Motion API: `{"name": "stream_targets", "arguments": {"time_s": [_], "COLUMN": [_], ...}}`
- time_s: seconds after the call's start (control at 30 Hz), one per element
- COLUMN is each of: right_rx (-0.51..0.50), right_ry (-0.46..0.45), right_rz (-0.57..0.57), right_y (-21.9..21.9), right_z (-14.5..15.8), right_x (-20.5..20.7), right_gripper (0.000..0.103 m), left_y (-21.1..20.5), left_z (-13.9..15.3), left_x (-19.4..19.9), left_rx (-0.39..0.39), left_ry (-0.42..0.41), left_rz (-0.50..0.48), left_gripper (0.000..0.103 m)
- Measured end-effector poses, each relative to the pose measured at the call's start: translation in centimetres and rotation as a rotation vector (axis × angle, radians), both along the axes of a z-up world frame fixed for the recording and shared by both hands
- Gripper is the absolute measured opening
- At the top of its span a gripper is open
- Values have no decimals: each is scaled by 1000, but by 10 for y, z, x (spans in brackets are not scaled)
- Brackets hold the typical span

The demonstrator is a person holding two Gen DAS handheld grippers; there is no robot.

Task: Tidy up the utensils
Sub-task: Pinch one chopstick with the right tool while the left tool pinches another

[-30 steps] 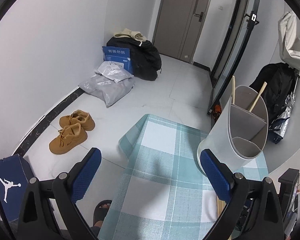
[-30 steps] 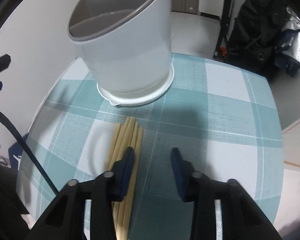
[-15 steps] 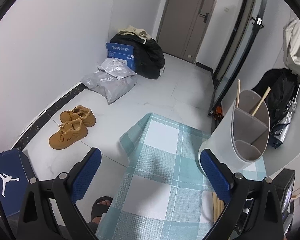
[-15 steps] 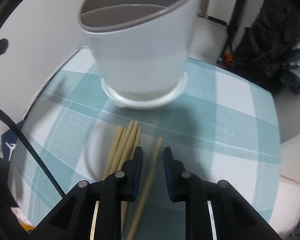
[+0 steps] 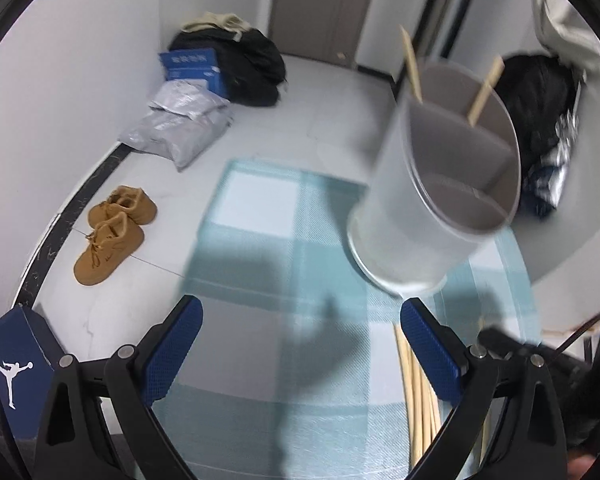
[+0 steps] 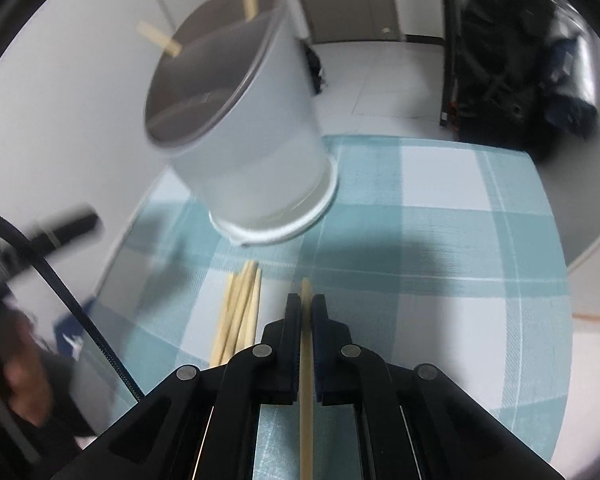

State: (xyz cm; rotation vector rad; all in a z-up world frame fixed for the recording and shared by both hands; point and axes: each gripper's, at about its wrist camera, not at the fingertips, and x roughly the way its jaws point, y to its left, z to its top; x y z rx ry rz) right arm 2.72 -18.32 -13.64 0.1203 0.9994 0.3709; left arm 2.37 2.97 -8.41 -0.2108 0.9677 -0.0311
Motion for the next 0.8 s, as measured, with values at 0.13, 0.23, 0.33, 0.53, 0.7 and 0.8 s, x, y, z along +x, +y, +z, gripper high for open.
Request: {"name": "stream_targets", "arguments": {"time_s": [0.13,0.23,0.33,0.53,0.7,0.8], "right_rx": [172,241,291,390,402,403], "right_ry": [-26,-31,-53,-78,-76,-88], "right_rz": [-65,-91,-112,-116,-122,-124], "right_y": [-24,-37,-50,-70,-80,-85], "right_z": [10,13,16,30,30,33], "right_x": [-3,-4,-5,-12,-9,-13], "right_gripper": [4,4,4,4,4,4], "left_y": [-19,-23,-25,-42,-48,-51], "left_z": [-16,-34,-39,-50,-48,-49], "left_x": [2,7,10,9,7,7], "left_rx": [20,4,18,94,128,159], "left_ry": [98,200,230,257,240,244], "left_rz": [-56,-52,-43,-73,-80,-89], "left_gripper": [98,98,98,98,98,99]}}
